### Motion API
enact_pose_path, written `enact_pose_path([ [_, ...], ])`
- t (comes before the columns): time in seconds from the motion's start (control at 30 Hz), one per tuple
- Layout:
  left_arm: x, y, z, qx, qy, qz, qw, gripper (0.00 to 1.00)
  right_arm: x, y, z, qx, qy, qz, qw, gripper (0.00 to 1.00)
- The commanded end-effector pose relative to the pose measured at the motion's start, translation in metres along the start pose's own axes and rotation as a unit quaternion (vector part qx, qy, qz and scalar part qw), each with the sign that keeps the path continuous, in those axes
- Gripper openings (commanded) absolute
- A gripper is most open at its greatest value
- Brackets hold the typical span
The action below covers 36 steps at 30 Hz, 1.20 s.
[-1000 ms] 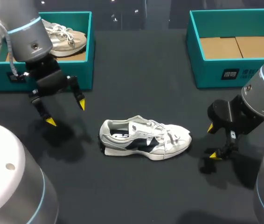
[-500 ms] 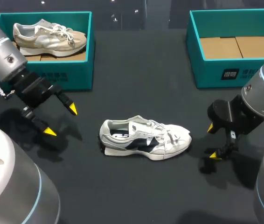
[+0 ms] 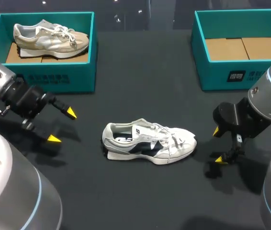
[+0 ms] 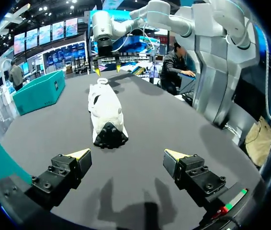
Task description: Take the shoe out of the shoebox, open the shoe tongue, remove and reinsert the insole, then place the shoe into the shoebox
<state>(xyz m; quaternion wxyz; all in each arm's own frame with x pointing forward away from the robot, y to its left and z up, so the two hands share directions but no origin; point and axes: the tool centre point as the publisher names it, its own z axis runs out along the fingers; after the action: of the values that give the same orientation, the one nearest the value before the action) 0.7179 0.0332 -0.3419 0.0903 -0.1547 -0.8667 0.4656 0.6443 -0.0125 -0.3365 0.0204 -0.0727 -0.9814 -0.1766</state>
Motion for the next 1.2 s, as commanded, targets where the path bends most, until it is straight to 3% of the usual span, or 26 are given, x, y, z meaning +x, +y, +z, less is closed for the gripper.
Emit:
enact_pose_path([
  [0.03,-0.006,0.019,0.005,0.056,0.005,-0.027,0.998,1.0,0.002,-0.001,0.0,-0.001,-0.001,0.0,1.0,1.0],
  [0.43,-0.001,0.041,0.02,0.107,-0.034,-0.071,0.991,1.0,0.002,-0.001,0.0,-0.001,-0.001,0.0,1.0,1.0],
  [1.2,-0.001,0.043,0.038,0.116,-0.092,-0.076,0.986,1.0,0.002,-0.001,0.0,-0.001,-0.001,0.0,1.0,1.0],
])
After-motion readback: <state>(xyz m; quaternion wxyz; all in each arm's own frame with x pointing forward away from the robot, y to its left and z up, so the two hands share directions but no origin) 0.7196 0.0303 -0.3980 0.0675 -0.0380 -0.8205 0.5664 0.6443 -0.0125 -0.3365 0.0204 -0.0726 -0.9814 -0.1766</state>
